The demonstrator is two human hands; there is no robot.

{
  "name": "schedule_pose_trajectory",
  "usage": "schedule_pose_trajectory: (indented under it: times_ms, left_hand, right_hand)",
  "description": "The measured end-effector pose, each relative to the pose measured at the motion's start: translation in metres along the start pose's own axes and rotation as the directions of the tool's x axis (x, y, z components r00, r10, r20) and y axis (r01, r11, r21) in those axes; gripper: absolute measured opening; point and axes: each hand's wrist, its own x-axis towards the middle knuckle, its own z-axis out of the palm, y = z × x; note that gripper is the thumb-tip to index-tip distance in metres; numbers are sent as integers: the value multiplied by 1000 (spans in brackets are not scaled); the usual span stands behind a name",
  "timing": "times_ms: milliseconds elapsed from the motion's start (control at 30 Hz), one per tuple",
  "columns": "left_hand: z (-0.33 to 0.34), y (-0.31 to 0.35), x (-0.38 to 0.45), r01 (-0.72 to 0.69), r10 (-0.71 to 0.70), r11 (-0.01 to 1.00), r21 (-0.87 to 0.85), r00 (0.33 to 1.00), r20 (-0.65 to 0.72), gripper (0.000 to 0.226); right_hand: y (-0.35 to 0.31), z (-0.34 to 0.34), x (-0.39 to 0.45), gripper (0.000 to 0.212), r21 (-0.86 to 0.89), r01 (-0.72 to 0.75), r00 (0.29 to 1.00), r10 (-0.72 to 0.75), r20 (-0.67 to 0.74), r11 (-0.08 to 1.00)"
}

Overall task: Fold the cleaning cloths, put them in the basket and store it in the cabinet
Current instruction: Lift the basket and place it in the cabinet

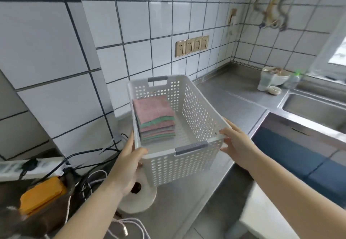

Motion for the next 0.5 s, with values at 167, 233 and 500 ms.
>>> schedule_pose_trajectory:
  times_ms: [167,233,500]
  left_hand:
    - [-2,15,-54,-36,34,999,4,977,211,55]
    - [7,17,-81,-53,54,999,-12,948,315,57]
    - [94,16,-163,2,30,999,-42,683,730,61]
  right_hand:
    - [6,7,-121,50,23,144,978,-139,-154,989]
    - [10,5,-178,53,12,194,964,-188,-191,981]
    - [29,-32,-395,57,12,287,846,-248,-473,958]
